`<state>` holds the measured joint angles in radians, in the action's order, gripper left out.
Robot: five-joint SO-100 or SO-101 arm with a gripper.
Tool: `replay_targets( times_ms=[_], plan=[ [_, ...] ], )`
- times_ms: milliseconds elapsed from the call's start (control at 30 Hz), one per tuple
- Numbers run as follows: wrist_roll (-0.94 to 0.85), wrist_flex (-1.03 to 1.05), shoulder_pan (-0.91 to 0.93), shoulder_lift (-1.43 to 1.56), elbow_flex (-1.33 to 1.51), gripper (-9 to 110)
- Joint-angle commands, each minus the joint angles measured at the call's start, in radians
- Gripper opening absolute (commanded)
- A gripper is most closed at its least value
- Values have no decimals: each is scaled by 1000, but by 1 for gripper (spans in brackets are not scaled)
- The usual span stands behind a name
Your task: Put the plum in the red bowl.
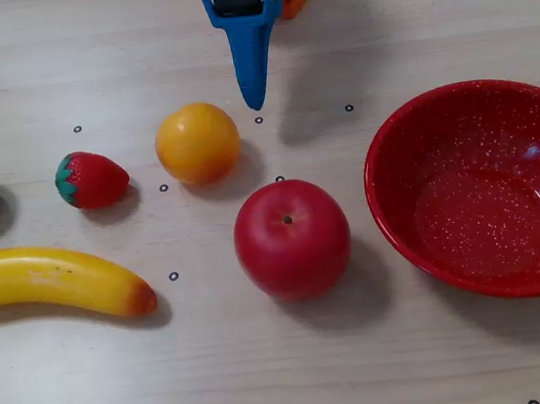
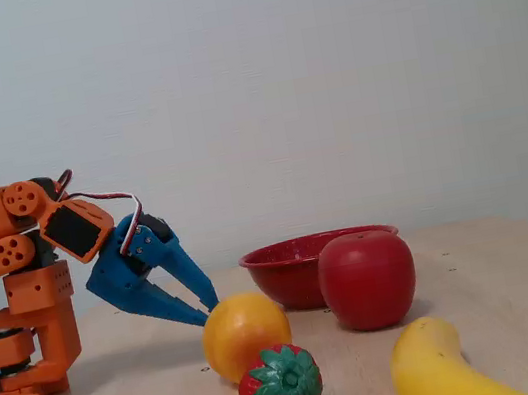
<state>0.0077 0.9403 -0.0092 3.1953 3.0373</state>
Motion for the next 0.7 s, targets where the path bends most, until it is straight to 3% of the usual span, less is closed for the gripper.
replay_targets(
  times_ms=[0, 467, 667],
  plan=[
    [-3, -12, 2, 12, 9, 0],
    [-3, -17, -8, 2, 8, 0],
    [38, -15, -44, -179, -147, 0]
  ],
)
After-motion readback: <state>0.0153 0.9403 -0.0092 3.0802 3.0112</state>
